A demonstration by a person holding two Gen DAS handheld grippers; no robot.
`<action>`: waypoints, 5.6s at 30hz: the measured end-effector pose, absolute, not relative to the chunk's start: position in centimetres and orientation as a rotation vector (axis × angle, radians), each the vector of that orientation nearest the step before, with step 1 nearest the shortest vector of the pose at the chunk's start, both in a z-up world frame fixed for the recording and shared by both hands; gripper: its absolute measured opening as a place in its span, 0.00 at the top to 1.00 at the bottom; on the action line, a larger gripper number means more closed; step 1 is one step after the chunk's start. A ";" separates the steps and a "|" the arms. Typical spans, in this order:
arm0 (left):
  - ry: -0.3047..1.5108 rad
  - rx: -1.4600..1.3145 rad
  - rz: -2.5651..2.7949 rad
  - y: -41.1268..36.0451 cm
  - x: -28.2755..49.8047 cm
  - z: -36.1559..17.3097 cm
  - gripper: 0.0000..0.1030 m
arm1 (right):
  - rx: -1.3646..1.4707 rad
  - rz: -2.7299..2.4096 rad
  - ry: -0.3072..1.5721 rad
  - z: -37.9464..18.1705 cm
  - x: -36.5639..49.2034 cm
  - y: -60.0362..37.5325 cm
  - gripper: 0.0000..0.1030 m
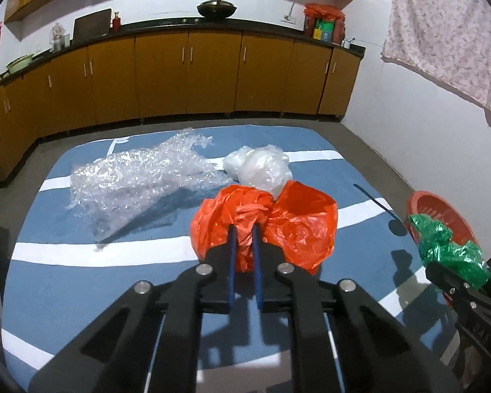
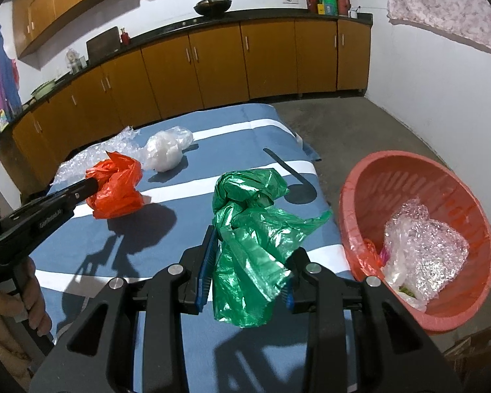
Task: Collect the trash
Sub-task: 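Carry the red and green bags over the basket and open both tools, then move both open tools from the basket back over the mat, then grasp the white bag with the right tool while the left tool grasps the bubble wrap, then carry the white bag and bubble wrap over the orange basket with both tools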
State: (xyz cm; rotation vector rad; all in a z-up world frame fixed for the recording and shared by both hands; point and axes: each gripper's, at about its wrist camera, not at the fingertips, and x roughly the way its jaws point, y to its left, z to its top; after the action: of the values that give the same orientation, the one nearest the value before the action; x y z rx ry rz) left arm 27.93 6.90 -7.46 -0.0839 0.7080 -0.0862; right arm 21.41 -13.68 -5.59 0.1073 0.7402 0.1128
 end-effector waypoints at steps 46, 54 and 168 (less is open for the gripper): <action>0.609 -0.017 -0.536 -15.2 25.0 -2.7 0.93 | 0.189 -0.258 0.594 -2.0 17.5 -31.7 0.67; 0.636 0.001 -0.575 -18.5 26.4 -3.9 0.93 | 0.225 -0.266 0.589 -2.2 18.6 -33.5 0.67; 0.710 -0.108 -0.077 15.5 32.0 -5.1 0.85 | 0.018 0.150 0.679 -2.4 28.0 -11.4 0.62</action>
State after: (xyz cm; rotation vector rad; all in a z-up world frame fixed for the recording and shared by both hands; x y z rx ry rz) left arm 31.97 15.49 -5.08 -0.1080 0.7097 -0.0771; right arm 28.05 -11.36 -2.42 0.0183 0.6788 0.1500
